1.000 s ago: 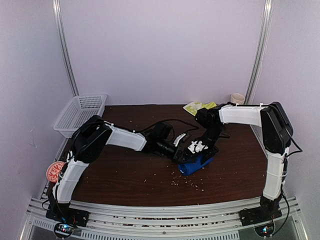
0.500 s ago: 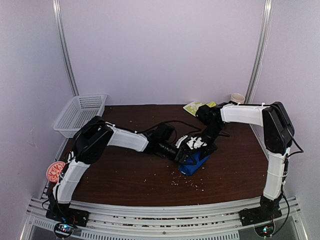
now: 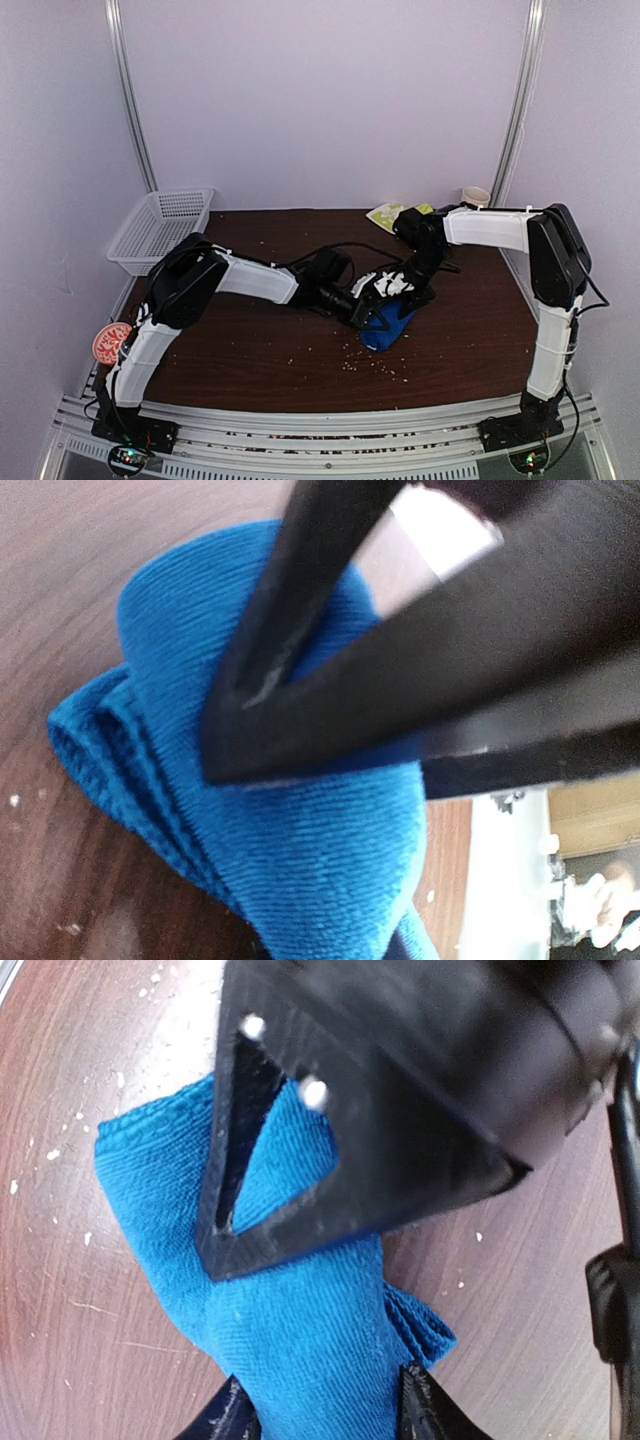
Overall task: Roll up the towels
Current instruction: Pick up the towel from the center of the board, then place the towel in the bin.
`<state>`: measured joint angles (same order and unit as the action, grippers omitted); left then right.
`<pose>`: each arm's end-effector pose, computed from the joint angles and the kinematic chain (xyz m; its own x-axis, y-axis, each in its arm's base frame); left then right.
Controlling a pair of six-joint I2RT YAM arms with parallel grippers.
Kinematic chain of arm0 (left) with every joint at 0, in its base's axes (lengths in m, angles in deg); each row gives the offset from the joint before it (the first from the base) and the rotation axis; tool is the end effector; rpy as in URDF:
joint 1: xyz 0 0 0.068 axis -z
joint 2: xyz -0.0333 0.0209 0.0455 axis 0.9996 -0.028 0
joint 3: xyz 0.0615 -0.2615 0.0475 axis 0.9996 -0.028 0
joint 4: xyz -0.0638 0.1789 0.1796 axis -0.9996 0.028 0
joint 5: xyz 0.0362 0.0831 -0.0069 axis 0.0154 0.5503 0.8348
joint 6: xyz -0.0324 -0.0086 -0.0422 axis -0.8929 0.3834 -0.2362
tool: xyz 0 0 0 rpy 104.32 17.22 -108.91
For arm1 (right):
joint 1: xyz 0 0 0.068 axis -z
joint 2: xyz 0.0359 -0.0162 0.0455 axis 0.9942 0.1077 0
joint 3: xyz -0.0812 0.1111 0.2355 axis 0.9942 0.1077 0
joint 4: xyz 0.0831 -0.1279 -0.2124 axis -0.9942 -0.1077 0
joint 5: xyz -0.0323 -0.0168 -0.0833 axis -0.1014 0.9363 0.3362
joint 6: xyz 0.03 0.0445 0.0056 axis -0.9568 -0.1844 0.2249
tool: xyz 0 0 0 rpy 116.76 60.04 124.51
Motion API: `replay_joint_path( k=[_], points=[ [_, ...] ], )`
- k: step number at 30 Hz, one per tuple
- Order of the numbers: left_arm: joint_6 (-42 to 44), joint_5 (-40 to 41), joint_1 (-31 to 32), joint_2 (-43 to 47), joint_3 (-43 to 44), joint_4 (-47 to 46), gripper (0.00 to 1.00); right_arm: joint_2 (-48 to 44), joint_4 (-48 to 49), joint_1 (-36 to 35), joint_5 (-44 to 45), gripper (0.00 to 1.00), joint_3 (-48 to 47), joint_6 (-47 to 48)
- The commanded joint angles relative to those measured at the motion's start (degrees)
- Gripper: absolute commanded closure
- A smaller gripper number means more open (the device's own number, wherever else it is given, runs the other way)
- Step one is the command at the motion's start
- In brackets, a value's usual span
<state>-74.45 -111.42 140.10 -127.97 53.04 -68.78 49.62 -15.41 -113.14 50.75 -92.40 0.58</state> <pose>0.2972 -0.4183 0.1022 -0.8129 0.4288 -0.3941 0.5281 0.2574 -0.8093 0.3242 0.1998 0.1882 0.3921 -0.8089 -0.4380 -0.9140 -0.3967 -0.0855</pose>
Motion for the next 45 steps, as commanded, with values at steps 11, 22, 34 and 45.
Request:
replay_joint_path(
  k=[11, 22, 34, 45],
  points=[
    [5.7, 13.3, -0.5, 10.0, -2.8, 7.6, 1.00, -11.4, 3.5, 3.4, 5.0, 0.01, 2.1, -10.1],
    [13.3, 28.6, -7.7, 27.7, -10.9, 17.4, 1.00, -25.5, 16.5, 4.8, 10.2, 0.00, 14.6, -22.0],
    [24.3, 28.0, -34.0, 42.1, -11.1, 29.0, 1.00, -24.3, 23.4, 4.8, 9.0, 0.00, 20.7, -26.0],
    [30.0, 26.6, -53.2, 32.9, -1.4, 33.1, 1.00, -20.3, 25.1, 3.7, 6.2, 0.00, 21.4, -28.4]
  ],
)
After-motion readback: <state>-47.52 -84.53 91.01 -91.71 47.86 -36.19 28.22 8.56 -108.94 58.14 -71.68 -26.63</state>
